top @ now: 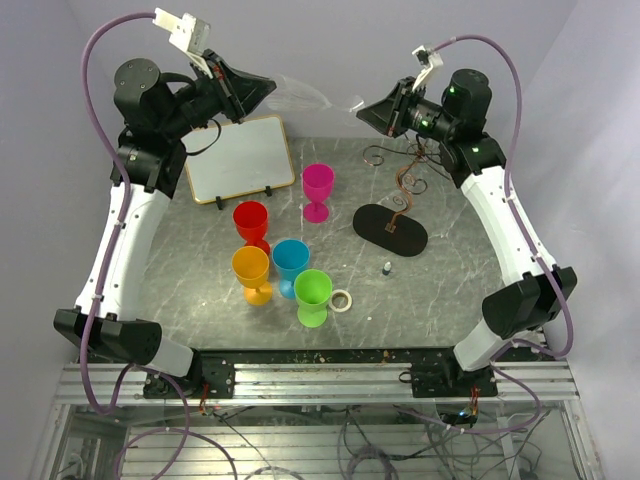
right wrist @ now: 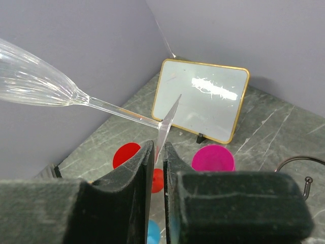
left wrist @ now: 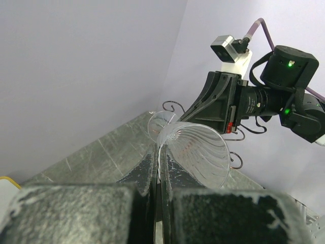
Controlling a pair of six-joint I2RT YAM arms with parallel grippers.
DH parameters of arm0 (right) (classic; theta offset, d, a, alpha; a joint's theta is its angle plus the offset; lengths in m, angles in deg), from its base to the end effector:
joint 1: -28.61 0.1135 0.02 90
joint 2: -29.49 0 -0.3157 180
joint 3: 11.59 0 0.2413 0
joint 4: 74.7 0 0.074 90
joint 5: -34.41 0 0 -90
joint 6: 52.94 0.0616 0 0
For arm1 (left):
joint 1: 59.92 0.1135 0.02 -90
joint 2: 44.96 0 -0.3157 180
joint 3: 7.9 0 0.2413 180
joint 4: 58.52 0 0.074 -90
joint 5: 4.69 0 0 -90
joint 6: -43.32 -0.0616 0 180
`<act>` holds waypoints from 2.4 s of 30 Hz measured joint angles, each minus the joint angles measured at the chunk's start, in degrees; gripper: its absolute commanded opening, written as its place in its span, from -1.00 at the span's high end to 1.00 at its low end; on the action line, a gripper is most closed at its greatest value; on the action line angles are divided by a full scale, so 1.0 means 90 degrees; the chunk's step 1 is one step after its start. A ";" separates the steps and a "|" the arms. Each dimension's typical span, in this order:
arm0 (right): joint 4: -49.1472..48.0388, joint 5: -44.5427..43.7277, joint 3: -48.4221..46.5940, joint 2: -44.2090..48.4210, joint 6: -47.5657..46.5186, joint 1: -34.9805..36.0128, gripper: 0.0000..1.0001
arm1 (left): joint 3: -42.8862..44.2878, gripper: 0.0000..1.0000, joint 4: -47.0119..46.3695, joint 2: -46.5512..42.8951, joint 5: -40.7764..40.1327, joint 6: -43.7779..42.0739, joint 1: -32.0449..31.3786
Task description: Place the wine glass upside down on the wine glass rack
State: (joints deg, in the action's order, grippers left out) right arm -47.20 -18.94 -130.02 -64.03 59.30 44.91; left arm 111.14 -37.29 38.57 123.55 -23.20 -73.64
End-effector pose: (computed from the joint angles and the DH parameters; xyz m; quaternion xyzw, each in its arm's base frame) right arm 0.3559 0.1424 0.5247 -0.1814 0.6966 0.4310 0.5441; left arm 0.2819 -0.1081 0.5975 0.2083 0.5998 -0.4285 0.6429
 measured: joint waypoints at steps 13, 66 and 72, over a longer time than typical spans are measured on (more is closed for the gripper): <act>-0.0141 0.0097 0.0070 -0.0053 0.0136 0.0000 0.68 | -0.0053 0.86 -0.0007 -0.0017 -0.0002 0.0000 0.0000; 0.0199 -0.3342 -0.0454 0.0199 -0.2076 -0.0964 1.00 | -0.0699 -0.54 0.1464 -0.1156 -0.0510 -0.2030 -0.0066; -0.0029 -0.4262 -0.0770 0.0073 -0.2990 -0.0945 1.00 | -0.0962 -0.52 0.1787 -0.1299 -0.0678 -0.2518 -0.0066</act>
State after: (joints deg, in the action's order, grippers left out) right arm -47.46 -57.30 -136.95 -63.37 32.39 36.41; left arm 102.48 -21.20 26.87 117.45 -45.86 -74.23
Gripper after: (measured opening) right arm 0.010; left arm 0.765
